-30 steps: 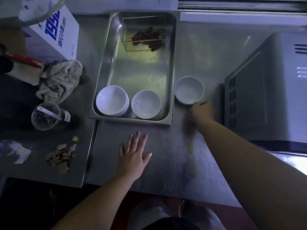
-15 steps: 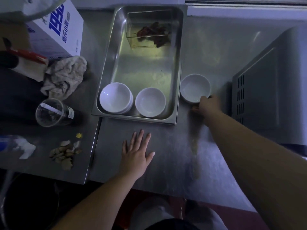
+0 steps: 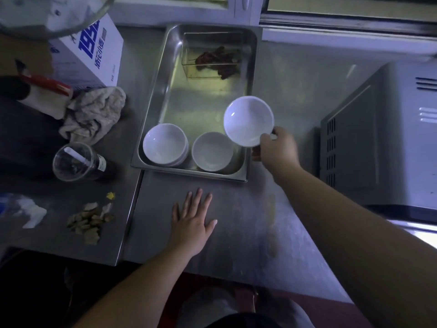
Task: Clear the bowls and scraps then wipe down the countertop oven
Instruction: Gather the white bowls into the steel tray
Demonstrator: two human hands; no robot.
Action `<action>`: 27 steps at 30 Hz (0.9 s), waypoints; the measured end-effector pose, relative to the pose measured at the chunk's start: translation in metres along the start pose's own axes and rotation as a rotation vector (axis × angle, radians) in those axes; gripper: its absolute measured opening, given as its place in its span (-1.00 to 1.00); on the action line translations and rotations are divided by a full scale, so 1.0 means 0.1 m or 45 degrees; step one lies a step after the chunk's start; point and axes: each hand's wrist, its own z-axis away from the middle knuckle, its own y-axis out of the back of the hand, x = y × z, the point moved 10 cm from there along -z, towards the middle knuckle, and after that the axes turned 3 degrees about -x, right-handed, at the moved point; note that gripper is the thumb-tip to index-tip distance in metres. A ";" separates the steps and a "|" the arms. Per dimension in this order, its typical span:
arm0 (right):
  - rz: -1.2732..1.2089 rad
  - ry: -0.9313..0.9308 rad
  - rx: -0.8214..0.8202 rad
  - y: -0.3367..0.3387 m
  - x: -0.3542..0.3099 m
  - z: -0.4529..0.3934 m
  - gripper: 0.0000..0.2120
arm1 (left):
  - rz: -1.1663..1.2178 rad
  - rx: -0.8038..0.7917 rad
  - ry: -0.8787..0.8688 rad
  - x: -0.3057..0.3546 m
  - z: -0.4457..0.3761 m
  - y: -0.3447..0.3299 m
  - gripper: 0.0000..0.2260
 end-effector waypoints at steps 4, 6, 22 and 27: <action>0.225 0.035 -0.113 -0.31 -0.05 0.12 -0.71 | 0.028 0.021 0.005 0.01 0.00 0.02 -0.32; 0.283 0.031 -0.158 -0.45 -0.02 0.15 -0.72 | 0.022 0.011 0.008 0.00 0.00 0.00 -0.33; 0.391 -0.076 -0.288 -0.89 0.13 0.13 -0.63 | 0.030 0.010 -0.003 -0.01 0.00 -0.02 -0.34; 0.484 -0.109 -0.302 -0.96 0.24 0.03 -0.63 | 0.053 0.001 -0.006 -0.01 0.01 -0.02 -0.34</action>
